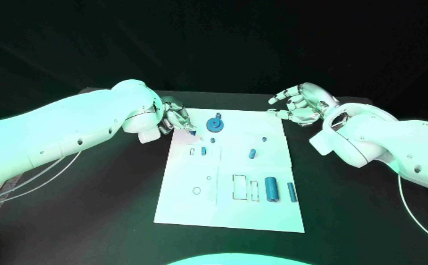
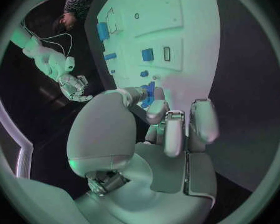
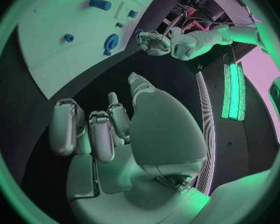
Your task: Assemble the parts on the task board
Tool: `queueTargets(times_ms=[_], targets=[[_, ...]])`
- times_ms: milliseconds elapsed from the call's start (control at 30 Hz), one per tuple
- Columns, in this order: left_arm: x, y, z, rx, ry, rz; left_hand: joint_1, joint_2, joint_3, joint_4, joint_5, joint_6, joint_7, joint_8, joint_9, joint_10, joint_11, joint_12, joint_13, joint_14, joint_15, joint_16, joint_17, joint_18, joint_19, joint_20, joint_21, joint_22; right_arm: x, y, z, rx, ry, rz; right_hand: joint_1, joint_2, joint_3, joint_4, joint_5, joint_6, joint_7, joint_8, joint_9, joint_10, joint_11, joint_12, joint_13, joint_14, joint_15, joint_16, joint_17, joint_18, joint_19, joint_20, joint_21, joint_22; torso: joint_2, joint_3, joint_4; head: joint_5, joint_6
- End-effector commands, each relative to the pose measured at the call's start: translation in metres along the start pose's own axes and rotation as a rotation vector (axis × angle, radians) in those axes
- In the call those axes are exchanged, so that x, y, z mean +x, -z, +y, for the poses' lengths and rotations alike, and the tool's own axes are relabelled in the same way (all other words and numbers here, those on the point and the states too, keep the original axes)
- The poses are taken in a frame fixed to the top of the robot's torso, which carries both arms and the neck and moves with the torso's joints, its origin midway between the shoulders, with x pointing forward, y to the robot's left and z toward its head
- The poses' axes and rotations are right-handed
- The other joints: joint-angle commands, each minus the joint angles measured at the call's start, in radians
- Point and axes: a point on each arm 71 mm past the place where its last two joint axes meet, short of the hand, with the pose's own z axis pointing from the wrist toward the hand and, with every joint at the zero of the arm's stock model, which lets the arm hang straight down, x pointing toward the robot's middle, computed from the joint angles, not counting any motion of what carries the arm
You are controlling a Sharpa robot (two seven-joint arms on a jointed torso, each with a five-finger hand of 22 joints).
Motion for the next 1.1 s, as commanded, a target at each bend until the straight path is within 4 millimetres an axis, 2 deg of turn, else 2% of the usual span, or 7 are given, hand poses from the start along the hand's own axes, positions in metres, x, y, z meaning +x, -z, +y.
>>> queueTargets(times_ms=[33, 200, 500, 633, 1100], targets=[[0.004, 0.003, -0.002, 0.022, 0.015, -0.029, -0.005, 0.002, 0.178, -0.169, 0.007, 0.018, -0.007, 0.006, 0.032, 0.007, -0.002, 0.003, 0.001, 0.103, -0.009, 0.005, 0.254, -0.012, 0.007, -0.003, 0.004, 0.001, 0.001, 0.0, 0.0, -0.01, 0.002, 0.013, -0.006, 0.007, 0.005, 0.002, -0.001, 0.003, -0.001, 0.003, 0.001, 0.004, -0.006, -0.002, 0.001, 0.075, -0.006, -0.004, 0.131, 0.017, -0.006, -0.002, -0.006, 0.043, 0.0, 0.0, -0.0001, 0.003, 0.0], [0.011, 0.007, 0.003, 0.015, -0.03, -0.048, -0.007, 0.001, 0.181, -0.171, 0.008, 0.02, -0.008, 0.007, 0.033, 0.008, -0.002, 0.004, 0.002, 0.103, -0.009, 0.005, 0.254, -0.012, 0.007, -0.003, 0.004, 0.001, 0.0, 0.001, 0.0, -0.009, 0.002, 0.013, -0.006, 0.007, 0.005, 0.002, -0.001, 0.003, -0.001, 0.003, 0.001, 0.004, -0.006, -0.002, 0.001, 0.075, -0.006, -0.004, 0.131, 0.017, -0.006, -0.002, -0.006, 0.043, -0.001, 0.0009, 0.0003, 0.005, -0.001], [0.027, 0.007, 0.012, 0.0, -0.073, -0.053, -0.011, -0.002, 0.188, -0.175, 0.008, 0.023, -0.009, 0.007, 0.034, 0.012, -0.003, 0.005, 0.005, 0.102, -0.01, 0.003, 0.251, -0.012, 0.006, -0.004, 0.004, -0.001, 0.0, 0.001, -0.001, -0.008, 0.002, 0.012, -0.008, 0.006, 0.005, 0.002, -0.001, 0.004, -0.001, 0.003, 0.001, 0.003, -0.006, -0.003, 0.0, 0.074, -0.006, -0.005, 0.129, 0.017, -0.006, -0.002, -0.007, 0.042, 0.002, -0.0015, -0.0013, 0.008, -0.002], [0.032, 0.007, 0.014, -0.001, -0.085, -0.052, -0.012, -0.003, 0.189, -0.176, 0.008, 0.024, -0.009, 0.007, 0.034, 0.012, -0.004, 0.006, 0.005, 0.102, -0.01, 0.002, 0.25, -0.012, 0.006, -0.004, 0.004, -0.001, 0.0, 0.001, -0.001, -0.008, 0.002, 0.012, -0.008, 0.006, 0.005, 0.002, -0.001, 0.004, -0.001, 0.003, 0.001, 0.003, -0.006, -0.003, 0.0, 0.074, -0.006, -0.005, 0.129, 0.017, -0.006, -0.002, -0.007, 0.042, 0.001, -0.0015, -0.0013, 0.01, -0.004], [0.042, 0.005, 0.016, -0.005, -0.103, -0.036, -0.016, -0.005, 0.195, -0.179, 0.009, 0.027, -0.01, 0.007, 0.035, 0.016, -0.005, 0.009, 0.009, 0.101, -0.011, 0.002, 0.248, -0.012, 0.008, -0.005, 0.005, 0.002, 0.0, 0.001, -0.001, -0.008, 0.002, 0.012, -0.008, 0.006, 0.005, 0.002, -0.001, 0.004, -0.001, 0.003, 0.001, 0.003, -0.006, -0.003, 0.0, 0.074, -0.006, -0.005, 0.129, 0.017, -0.006, -0.002, -0.007, 0.042, 0.002, -0.001, -0.0018, 0.011, -0.006]])
